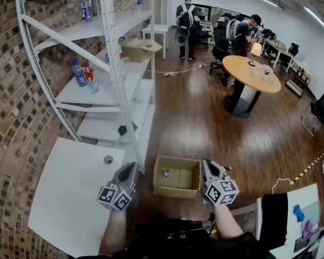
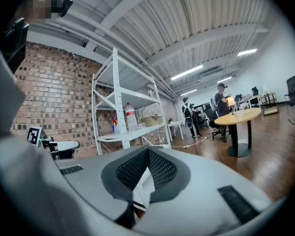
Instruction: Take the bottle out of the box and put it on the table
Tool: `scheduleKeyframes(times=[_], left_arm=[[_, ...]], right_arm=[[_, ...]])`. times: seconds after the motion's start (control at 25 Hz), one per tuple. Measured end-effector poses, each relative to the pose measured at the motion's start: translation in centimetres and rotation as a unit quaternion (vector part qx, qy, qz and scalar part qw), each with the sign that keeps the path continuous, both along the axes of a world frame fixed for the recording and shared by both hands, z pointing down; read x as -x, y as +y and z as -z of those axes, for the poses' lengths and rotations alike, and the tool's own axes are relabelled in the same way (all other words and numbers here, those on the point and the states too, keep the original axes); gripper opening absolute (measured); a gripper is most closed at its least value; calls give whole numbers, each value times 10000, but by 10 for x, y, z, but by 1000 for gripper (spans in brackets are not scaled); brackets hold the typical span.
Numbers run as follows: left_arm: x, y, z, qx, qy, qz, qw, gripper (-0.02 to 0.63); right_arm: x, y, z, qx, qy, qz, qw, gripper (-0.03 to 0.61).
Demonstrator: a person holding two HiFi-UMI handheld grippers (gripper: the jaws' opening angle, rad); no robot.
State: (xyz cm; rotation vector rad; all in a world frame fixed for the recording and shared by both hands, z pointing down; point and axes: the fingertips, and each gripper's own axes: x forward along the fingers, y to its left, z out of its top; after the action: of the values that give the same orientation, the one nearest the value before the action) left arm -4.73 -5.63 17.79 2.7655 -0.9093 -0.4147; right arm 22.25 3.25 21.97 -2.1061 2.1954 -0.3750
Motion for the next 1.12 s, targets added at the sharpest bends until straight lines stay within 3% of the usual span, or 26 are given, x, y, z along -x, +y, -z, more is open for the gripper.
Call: scheduleKeyframes(times=[0.2,0.56,0.84,1.12], left_arm=[[-8,3,-4,-187,-436,-283,9985,3],[-39,-18,-2,-207,-350,-222,9989,3],[-80,-35,8,-358,-471,13,9982,3],[-99,-43,4,-421,-397,492,9971,3]], right_arm=[[11,8,2,32,63,-164,9998,5],[-26,-8,-4,-75,-97,-237,9996,5],[-67,-44,3,-349,-182,237,9989,5],[-89,-88,-4,-272,-194,850,9958,5]])
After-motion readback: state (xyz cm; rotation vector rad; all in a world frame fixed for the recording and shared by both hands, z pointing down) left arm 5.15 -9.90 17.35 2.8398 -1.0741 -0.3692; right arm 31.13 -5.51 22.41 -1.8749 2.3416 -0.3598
